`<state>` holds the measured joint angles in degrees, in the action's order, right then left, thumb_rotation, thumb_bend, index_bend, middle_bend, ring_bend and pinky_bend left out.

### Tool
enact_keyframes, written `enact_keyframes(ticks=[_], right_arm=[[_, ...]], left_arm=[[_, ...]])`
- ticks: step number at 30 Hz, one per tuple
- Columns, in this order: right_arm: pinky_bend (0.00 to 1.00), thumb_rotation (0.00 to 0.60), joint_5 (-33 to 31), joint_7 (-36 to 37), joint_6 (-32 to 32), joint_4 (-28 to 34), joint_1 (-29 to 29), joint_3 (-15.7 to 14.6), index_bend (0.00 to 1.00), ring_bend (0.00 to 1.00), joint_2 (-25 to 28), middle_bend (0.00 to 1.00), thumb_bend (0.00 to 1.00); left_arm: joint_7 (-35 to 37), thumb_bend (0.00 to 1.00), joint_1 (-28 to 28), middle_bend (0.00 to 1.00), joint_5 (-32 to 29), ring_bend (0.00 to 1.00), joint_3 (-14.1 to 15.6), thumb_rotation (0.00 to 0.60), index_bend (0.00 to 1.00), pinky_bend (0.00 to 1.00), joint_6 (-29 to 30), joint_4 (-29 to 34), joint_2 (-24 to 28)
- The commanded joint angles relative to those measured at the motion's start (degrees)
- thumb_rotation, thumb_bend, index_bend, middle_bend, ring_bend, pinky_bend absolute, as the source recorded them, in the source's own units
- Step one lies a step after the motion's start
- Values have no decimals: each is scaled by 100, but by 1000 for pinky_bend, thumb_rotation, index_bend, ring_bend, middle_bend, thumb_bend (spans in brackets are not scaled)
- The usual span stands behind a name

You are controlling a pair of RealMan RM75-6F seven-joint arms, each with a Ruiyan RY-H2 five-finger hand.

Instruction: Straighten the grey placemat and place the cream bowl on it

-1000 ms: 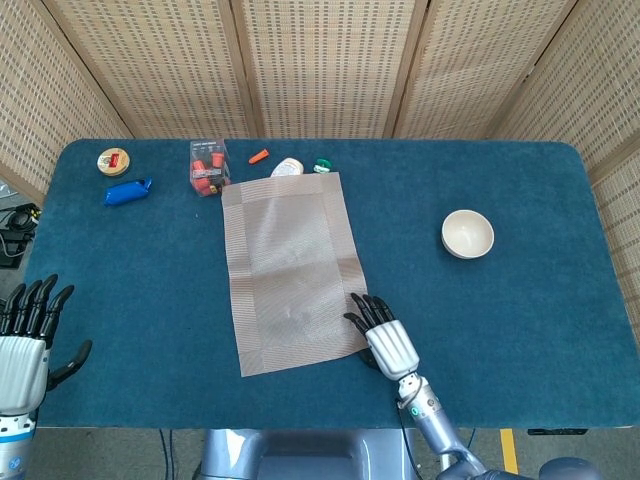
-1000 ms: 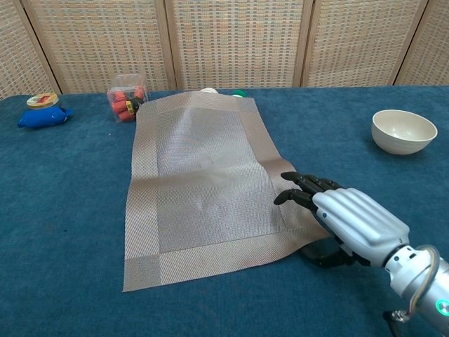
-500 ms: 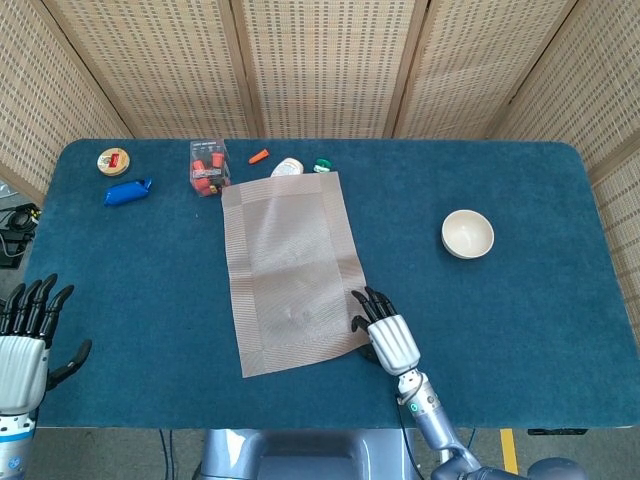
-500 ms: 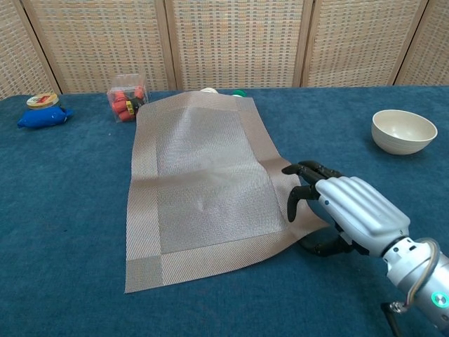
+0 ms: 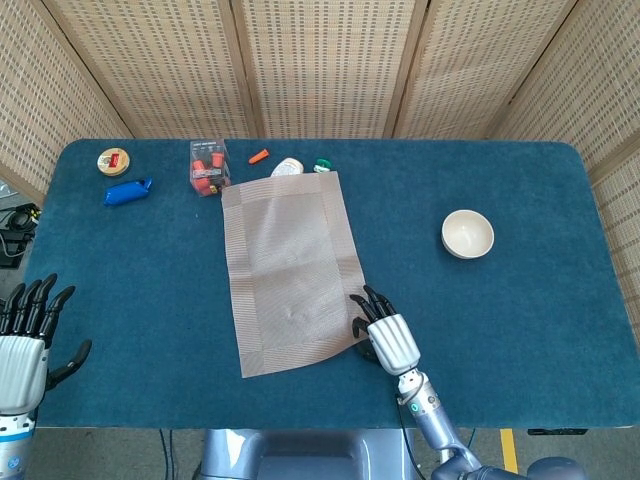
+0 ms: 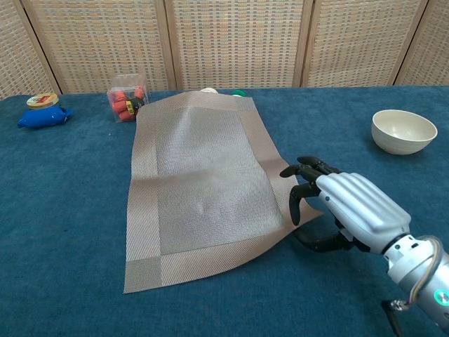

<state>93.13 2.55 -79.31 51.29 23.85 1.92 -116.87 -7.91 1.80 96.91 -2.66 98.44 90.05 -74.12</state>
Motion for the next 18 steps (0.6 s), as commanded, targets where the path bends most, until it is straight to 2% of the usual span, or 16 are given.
enact_keyframes(ticks=[1, 13, 18], right_arm=[[226, 600, 6, 0, -7, 17, -2, -7, 629, 50, 15, 255, 572], [226, 600, 45, -41, -71, 180, -64, -86, 634, 53, 142, 258, 609], [226, 600, 238, -137, -374, 475, -299, -367, 635, 54, 502, 258, 607]], left_arm=[[-1, 286, -1, 0, 0, 0, 2, 600, 121, 0, -1, -3, 0], [7, 286, -8, 0, 28, 0, 15, 600, 121, 0, 13, -10, 1], [-9, 286, -14, 0, 57, 0, 26, 600, 121, 0, 28, -7, 2]])
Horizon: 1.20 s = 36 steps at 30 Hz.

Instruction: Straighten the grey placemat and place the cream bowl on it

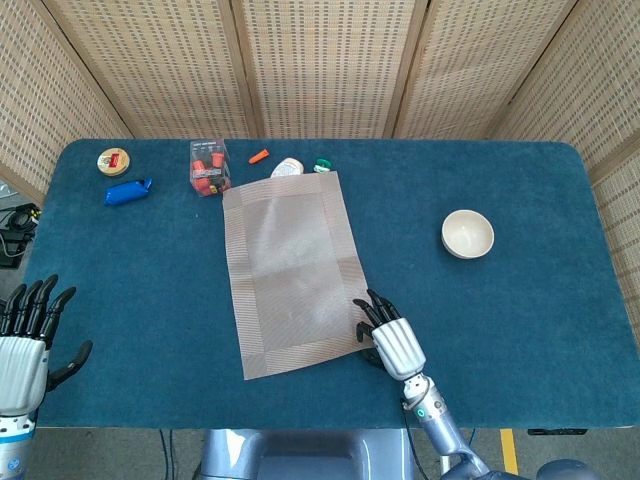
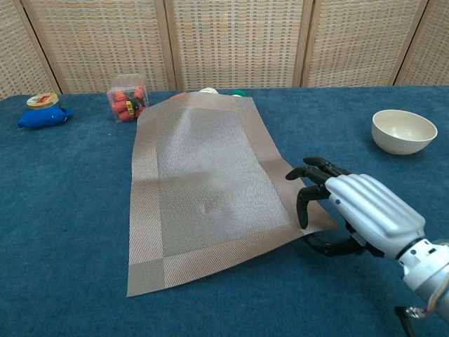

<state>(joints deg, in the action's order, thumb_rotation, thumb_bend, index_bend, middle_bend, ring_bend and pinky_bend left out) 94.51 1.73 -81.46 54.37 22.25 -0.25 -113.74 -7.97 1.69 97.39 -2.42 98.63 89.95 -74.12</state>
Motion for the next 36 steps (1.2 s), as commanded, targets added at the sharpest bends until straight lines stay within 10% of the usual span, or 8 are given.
enact_keyframes(ticks=[1, 16, 36], right_arm=[[226, 600, 114, -57, -191, 225, -174, -179, 635, 54, 242, 258, 606], [229, 600, 241, -344, -544, 978, -602, -437, 644, 64, 1208, 266, 604], [236, 600, -433, -360, 18, 630, -519, 152, 649, 73, 1791, 269, 604]], left_arm=[[-7, 285, -5, 0, 17, 0, 4, 600, 121, 0, 16, 6, 2], [-73, 286, -35, 0, 102, 0, 33, 600, 121, 0, 73, 36, 0], [-89, 286, -36, 0, 76, 0, 12, 600, 121, 0, 54, 35, -9]])
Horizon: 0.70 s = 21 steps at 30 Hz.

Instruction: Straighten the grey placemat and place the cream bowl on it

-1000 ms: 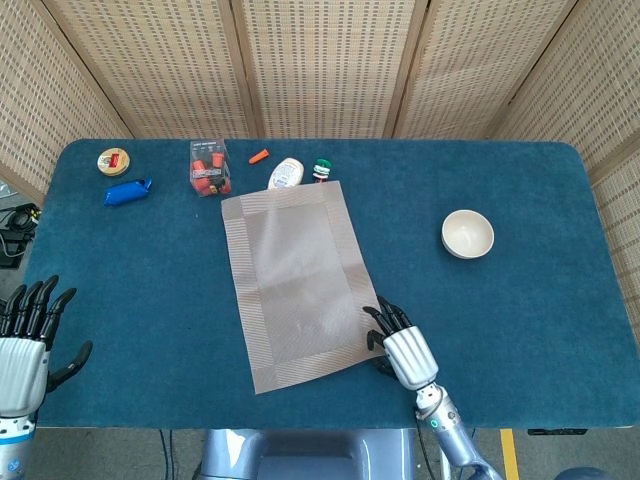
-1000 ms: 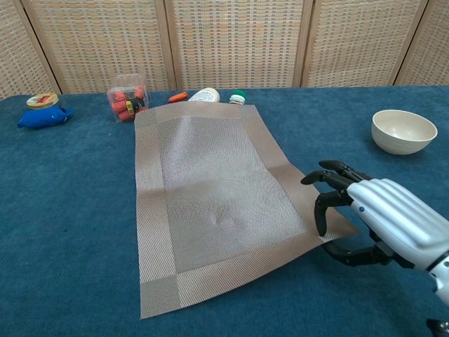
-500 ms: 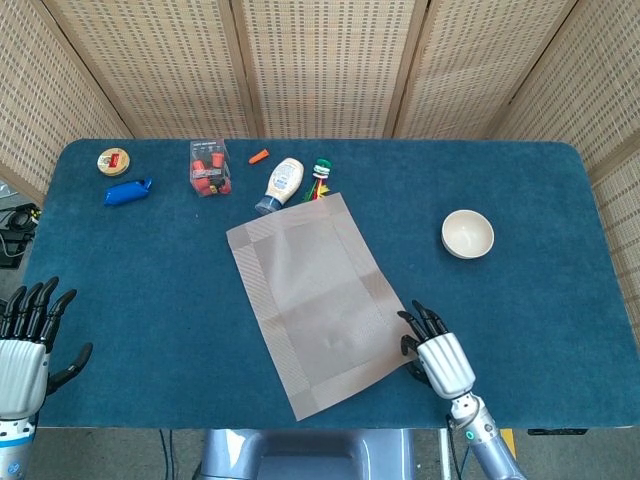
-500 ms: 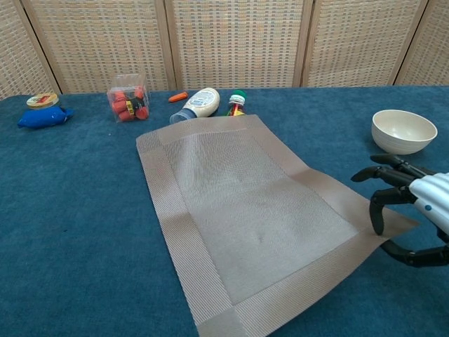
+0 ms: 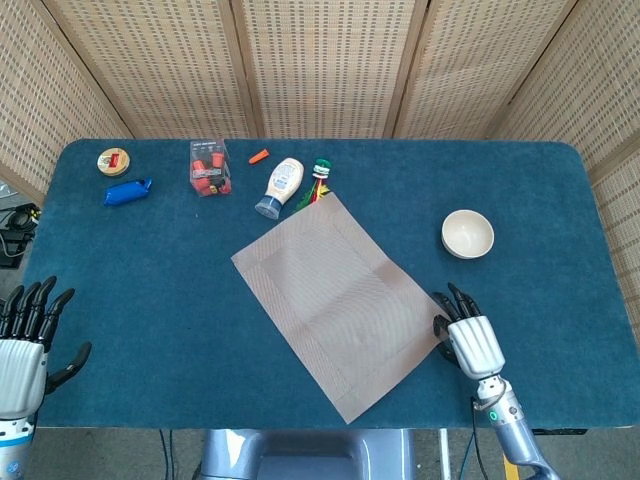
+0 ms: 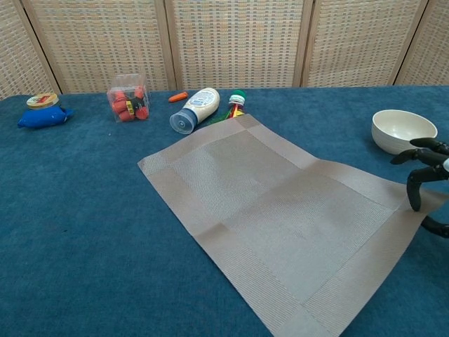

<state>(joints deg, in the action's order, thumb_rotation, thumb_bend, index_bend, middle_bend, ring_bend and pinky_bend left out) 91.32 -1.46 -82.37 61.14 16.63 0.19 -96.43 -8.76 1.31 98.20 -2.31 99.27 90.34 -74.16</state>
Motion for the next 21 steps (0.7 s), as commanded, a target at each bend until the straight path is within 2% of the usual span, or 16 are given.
enact_keyframes(ticks=[1, 21], right_arm=[[236, 600, -165, -49, 161, -65, 70, 159, 650, 73, 80, 269, 604], [247, 600, -771, -447, 978, -265, 735, 896, 655, 83, 302, 275, 604]], left_arm=[[-19, 286, 5, 0, -13, 0, -2, 600, 121, 0, -18, -4, -9], [-56, 286, 33, 0, -74, 0, -15, 600, 121, 0, -106, -52, -48]])
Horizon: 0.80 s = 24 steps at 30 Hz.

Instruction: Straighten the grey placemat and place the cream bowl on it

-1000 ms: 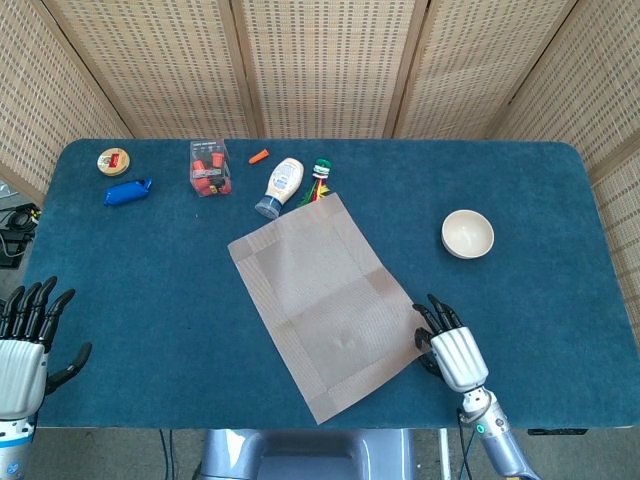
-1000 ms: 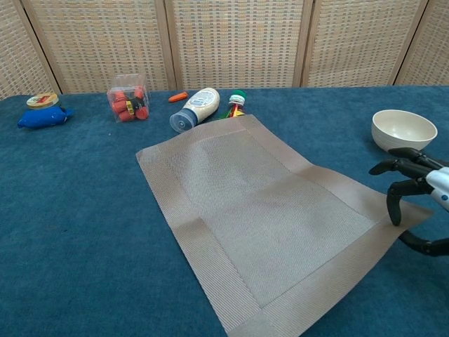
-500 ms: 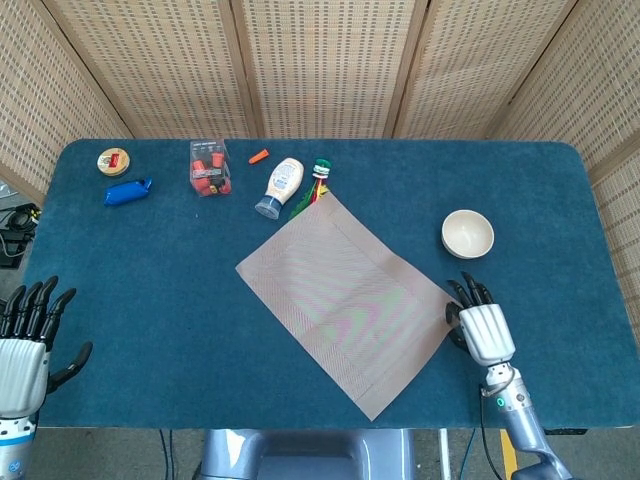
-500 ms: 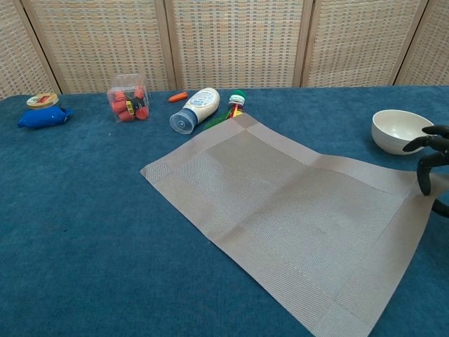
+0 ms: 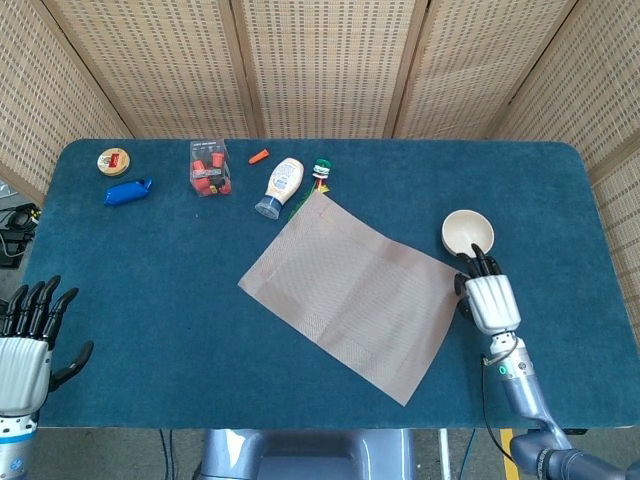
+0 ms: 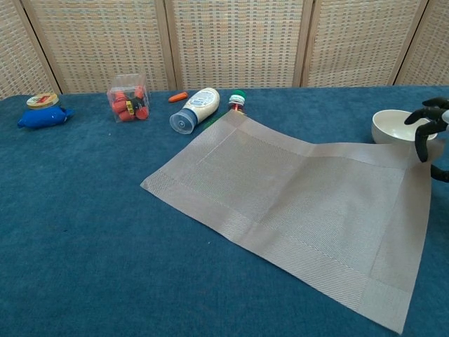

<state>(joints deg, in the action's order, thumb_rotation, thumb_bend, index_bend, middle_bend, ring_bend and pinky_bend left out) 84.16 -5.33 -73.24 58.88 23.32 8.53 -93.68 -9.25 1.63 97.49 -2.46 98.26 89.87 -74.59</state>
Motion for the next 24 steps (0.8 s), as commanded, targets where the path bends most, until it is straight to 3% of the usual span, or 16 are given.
enact_keyframes(ticks=[1, 11, 16, 19, 24], right_arm=[[247, 600, -71, -94, 86, -69, 99, 87, 655, 83, 34, 275, 604], [230, 600, -305, -253, 296, -283, 330, 306, 628, 84, 116, 260, 581], [157, 600, -394, -391, 273, -298, 294, 303, 396, 30, 177, 97, 404], [105, 600, -460, -426, 198, -191, 193, 285, 280, 1, 262, 16, 348], [28, 600, -607, -426, -14, 175, -27, 314, 198, 0, 468, 0, 297]], left_arm=[[-12, 286, 3, 0, -10, 0, -2, 600, 121, 0, -9, -7, -8], [-81, 286, 24, 0, -43, 0, -8, 600, 121, 0, -65, -36, -50], [-139, 286, 54, 0, -53, 0, 10, 600, 115, 0, -147, -46, -86], [-172, 286, 64, 0, -44, 0, 16, 600, 110, 0, -161, -56, -105], [-188, 286, 70, 0, -38, 0, 17, 600, 105, 0, -161, -50, -113]])
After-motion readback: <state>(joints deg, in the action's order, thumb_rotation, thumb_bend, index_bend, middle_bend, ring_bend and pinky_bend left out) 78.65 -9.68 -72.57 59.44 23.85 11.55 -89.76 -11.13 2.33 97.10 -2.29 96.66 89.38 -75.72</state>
